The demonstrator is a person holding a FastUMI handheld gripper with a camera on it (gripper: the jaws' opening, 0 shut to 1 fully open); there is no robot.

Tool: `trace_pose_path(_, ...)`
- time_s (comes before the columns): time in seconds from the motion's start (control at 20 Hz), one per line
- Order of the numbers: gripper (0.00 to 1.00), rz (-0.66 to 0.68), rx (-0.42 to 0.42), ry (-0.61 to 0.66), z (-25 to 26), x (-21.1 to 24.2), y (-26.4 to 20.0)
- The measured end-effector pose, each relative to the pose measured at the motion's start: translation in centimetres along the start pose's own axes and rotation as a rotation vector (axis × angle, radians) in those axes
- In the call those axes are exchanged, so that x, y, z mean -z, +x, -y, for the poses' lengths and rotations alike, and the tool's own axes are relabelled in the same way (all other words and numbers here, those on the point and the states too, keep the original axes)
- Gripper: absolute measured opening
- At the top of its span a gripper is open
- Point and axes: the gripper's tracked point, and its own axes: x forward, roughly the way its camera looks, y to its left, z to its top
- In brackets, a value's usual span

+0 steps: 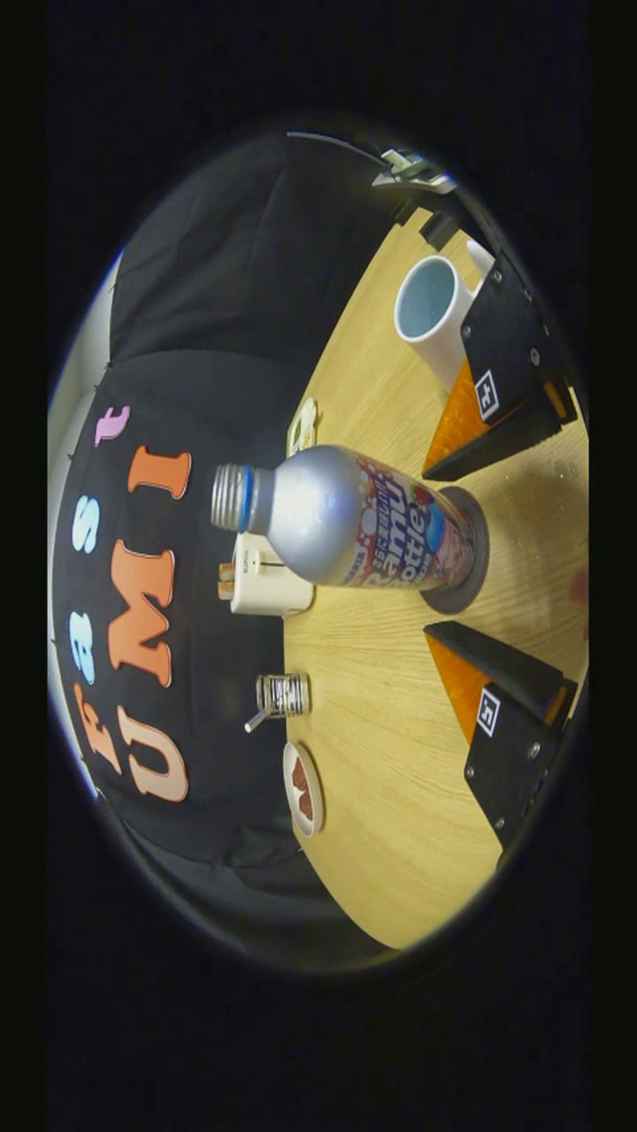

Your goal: Take the bottle from table, then pour the juice into the cup, finally place the bottle on the coaster

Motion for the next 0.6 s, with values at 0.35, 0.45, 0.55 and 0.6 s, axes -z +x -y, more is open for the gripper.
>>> trace_pose_path(0.35,0.96,0.094,-0.123,0.025,-4.8,-2.1,-8.3)
trace_pose_path(0.45,0.96,0.135,-0.178,0.021,-6.5,-3.1,-11.1)
trace_pose_path(0.55,0.96,0.182,-0.221,-0.001,-7.9,-4.1,-14.0)
trace_pose_path(0.6,0.96,0.205,-0.235,-0.018,-8.3,-4.5,-15.6)
